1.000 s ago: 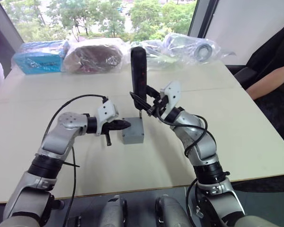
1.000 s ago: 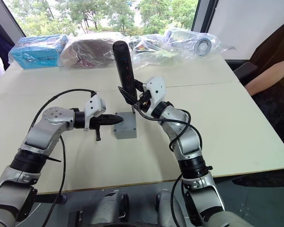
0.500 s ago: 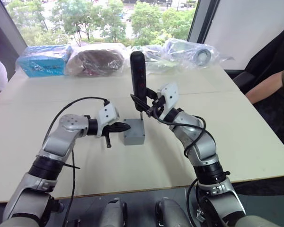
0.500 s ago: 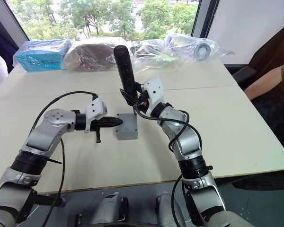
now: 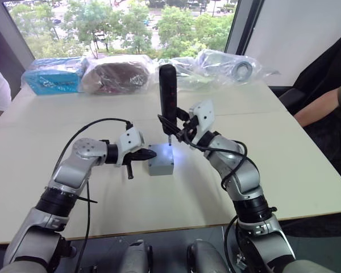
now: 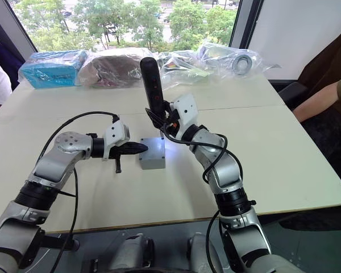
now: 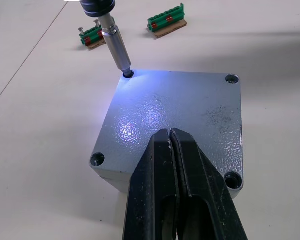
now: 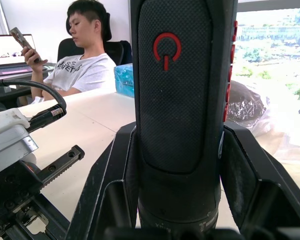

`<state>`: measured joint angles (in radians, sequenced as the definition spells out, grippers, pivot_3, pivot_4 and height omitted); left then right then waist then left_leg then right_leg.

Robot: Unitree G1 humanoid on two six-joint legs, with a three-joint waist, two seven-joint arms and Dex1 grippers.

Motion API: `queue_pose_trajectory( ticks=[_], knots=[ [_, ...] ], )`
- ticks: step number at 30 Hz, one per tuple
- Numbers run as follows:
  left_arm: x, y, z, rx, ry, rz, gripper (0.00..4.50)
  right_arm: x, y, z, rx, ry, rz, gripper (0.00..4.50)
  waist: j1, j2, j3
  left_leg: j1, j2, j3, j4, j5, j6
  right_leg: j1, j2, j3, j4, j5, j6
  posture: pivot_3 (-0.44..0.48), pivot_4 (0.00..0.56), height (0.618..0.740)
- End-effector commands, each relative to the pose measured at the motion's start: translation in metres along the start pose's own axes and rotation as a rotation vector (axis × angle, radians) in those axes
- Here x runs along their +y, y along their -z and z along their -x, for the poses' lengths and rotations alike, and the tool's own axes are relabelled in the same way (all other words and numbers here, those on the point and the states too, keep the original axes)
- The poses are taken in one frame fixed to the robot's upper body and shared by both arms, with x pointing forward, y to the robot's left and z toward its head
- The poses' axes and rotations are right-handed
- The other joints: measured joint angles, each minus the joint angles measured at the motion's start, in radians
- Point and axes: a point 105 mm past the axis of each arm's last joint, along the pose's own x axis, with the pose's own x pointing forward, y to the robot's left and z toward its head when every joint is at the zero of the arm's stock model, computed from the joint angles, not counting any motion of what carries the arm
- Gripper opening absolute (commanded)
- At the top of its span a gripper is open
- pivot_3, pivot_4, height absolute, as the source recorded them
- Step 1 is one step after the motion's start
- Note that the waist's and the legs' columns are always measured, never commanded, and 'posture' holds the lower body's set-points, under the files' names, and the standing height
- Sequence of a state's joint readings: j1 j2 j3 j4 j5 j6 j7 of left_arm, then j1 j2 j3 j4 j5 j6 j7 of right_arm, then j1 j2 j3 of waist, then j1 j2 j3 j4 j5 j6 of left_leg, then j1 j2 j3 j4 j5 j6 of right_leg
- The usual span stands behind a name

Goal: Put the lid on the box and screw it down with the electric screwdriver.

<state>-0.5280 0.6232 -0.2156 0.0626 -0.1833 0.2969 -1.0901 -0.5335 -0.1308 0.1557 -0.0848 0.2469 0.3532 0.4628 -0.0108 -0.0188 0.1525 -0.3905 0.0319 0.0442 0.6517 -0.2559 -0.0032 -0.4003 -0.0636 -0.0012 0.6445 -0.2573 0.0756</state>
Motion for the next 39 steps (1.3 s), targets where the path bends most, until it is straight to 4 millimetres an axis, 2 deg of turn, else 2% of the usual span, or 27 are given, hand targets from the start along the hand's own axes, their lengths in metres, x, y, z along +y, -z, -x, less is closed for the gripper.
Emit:
queue_pose_trajectory(
  ticks=[1, 5, 8, 10, 12, 17, 20, 22, 27, 29, 33, 35, 39],
  knots=[
    [-0.006, 0.01, -0.005, 0.048, 0.024, 0.016, 0.0, -0.007, 0.044, 0.011, 0.179, 0.034, -0.057, 1.7, 0.0, 0.0, 0.0, 0.0, 0.0, 0.0, 0.0, 0.0, 0.0, 0.0, 0.0, 0.0, 0.0, 0.0, 0.0, 0.0, 0.15, 0.74],
    [-0.005, 0.009, -0.005, 0.044, 0.022, 0.017, 0.0, -0.009, 0.04, 0.011, 0.173, 0.035, -0.047, 1.7, 0.0, 0.0, 0.0, 0.0, 0.0, 0.0, -0.001, 0.0, 0.0, 0.0, 0.0, 0.0, -0.001, 0.0, 0.0, 0.0, 0.15, 0.74],
    [-0.005, 0.007, -0.006, 0.029, 0.019, 0.021, 0.0, -0.011, 0.029, 0.01, 0.139, 0.035, -0.017, 1.7, 0.0, 0.0, 0.0, 0.0, 0.0, 0.0, -0.001, 0.0, 0.0, 0.0, -0.001, 0.0, -0.002, 0.0, 0.0, 0.0, 0.15, 0.74],
    [-0.004, 0.003, -0.006, 0.013, 0.017, 0.021, 0.0, -0.012, 0.011, 0.008, 0.078, 0.03, 0.021, 1.7, 0.0, 0.0, 0.0, 0.0, 0.0, 0.0, -0.002, 0.0, 0.0, 0.0, -0.001, 0.0, -0.003, 0.0, 0.0, 0.0, 0.15, 0.74],
    [-0.004, -0.002, -0.004, -0.004, 0.022, 0.016, 0.0, -0.015, -0.019, 0.005, -0.014, 0.035, 0.025, 1.7, 0.0, 0.001, 0.001, 0.0, 0.0, 0.0, -0.002, 0.0, 0.0, 0.0, -0.001, 0.0, -0.004, 0.0, 0.0, 0.0, 0.15, 0.74],
    [-0.004, -0.013, -0.001, -0.035, 0.029, -0.001, 0.0, -0.024, -0.076, 0.006, -0.179, 0.043, -0.035, 1.7, 0.0, 0.002, 0.003, -0.007, 0.0, 0.0, -0.003, 0.0, 0.0, -0.006, -0.002, 0.0, -0.005, 0.0, 0.0, 0.0, 0.15, 0.74],
    [-0.005, -0.028, 0.001, -0.077, 0.029, -0.028, 0.0, -0.037, -0.112, 0.012, -0.229, 0.054, -0.089, 1.7, 0.0, 0.004, 0.007, -0.021, 0.0, 0.0, 0.0, 0.001, -0.001, -0.019, -0.002, 0.0, -0.004, 0.001, 0.0, 0.0, 0.15, 0.74],
    [-0.004, -0.04, 0.005, -0.106, 0.024, -0.049, 0.0, -0.048, -0.125, 0.016, -0.203, 0.066, -0.152, 1.7, 0.0, 0.004, 0.009, -0.027, -0.001, 0.001, 0.001, 0.001, -0.001, -0.027, -0.003, 0.0, 0.001, 0.003, 0.004, 0.0, 0.15, 0.74],
    [-0.006, -0.06, 0.015, -0.167, 0.017, -0.075, 0.0, -0.071, -0.124, 0.029, -0.008, 0.15, -0.188, 1.7, -0.002, 0.004, 0.009, -0.033, 0.0, 0.0, 0.0, 0.001, -0.001, -0.033, 0.0, 0.0, 0.001, 0.003, 0.005, 0.0, 0.15, 0.74],
    [-0.007, -0.069, 0.02, -0.196, 0.015, -0.085, 0.0, -0.081, -0.112, 0.037, 0.15, 0.194, -0.204, 1.7, -0.004, 0.005, 0.01, -0.033, 0.0, 0.0, -0.002, 0.001, -0.001, -0.034, 0.001, 0.0, 0.001, 0.003, 0.004, 0.0, 0.15, 0.74],
    [-0.012, -0.087, 0.034, -0.247, 0.032, -0.124, 0.0, -0.105, -0.086, 0.068, 0.452, 0.313, -0.242, 1.7, -0.004, 0.006, 0.017, -0.033, 0.0, 0.001, 0.0, 0.001, -0.001, -0.034, 0.001, 0.0, 0.001, 0.003, 0.005, 0.0, 0.15, 0.74],
    [-0.013, -0.09, 0.037, -0.253, 0.028, -0.122, 0.0, -0.107, -0.08, 0.075, 0.525, 0.329, -0.236, 1.7, -0.003, 0.007, 0.018, -0.033, 0.0, 0.001, 0.0, 0.001, -0.001, -0.034, 0.001, 0.0, 0.001, 0.003, 0.004, 0.0, 0.15, 0.74],
    [-0.015, -0.095, 0.044, -0.265, 0.026, -0.122, 0.0, -0.119, -0.048, 0.101, 0.766, 0.385, -0.237, 1.7, -0.007, 0.006, 0.02, -0.034, -0.001, 0.001, -0.001, 0.001, 0.0, -0.035, 0.003, 0.0, 0.001, 0.003, 0.005, 0.0, 0.15, 0.74]
  ],
)
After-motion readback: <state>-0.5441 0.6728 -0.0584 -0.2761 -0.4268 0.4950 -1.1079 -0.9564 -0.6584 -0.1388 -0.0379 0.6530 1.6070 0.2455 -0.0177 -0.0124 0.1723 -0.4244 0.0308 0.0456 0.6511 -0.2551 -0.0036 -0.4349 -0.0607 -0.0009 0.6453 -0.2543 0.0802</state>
